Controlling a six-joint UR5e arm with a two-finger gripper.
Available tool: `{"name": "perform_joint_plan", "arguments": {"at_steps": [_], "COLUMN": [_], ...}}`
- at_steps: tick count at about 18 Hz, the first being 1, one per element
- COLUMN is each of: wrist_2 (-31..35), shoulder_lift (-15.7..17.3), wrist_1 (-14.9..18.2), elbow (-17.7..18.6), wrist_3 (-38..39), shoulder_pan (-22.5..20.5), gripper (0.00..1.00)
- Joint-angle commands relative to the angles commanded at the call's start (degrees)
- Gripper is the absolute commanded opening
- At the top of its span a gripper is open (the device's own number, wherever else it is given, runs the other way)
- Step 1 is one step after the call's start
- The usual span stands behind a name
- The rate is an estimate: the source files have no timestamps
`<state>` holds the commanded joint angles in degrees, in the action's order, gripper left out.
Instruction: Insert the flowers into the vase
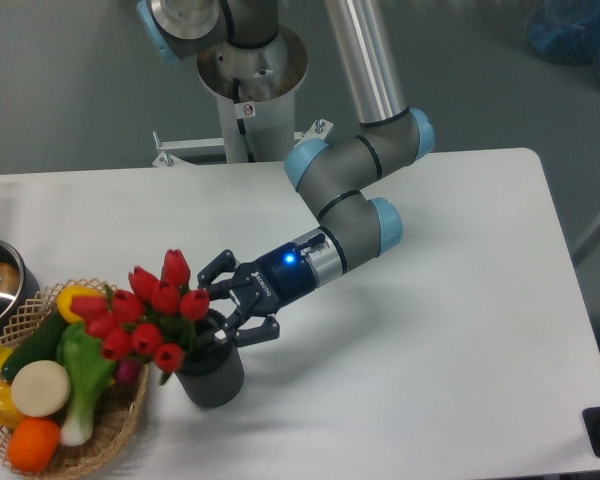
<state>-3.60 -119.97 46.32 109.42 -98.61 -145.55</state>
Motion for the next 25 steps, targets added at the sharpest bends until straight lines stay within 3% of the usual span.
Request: {"name": "perform_joint_plan", "arguments": {"at_steps": [6,8,11,13,17,22,25], "wrist_2": [0.1,0.1,0.6,0.8,6.0,14.4,25.1], "shoulder_lift": [0.0,0.1,1.6,2.5,5.9,12.9,18.2], "wrist_1": [0.0,-0.1,0.0,0.0,0.0,0.1,0.2], "elbow": [0.1,0.0,0.4,1.7,1.9,0.8,-1.1], "wrist_3": [0.0,0.0,0.6,0.4,0.5,1.8,2.1], "shoulder_pan": [-0.3,-0.6,-2.4,-3.5,-5.3,-10.7,-14.1], "gripper": [0.70,0.78,0.99,1.00,1.00,1.00,1.00]}}
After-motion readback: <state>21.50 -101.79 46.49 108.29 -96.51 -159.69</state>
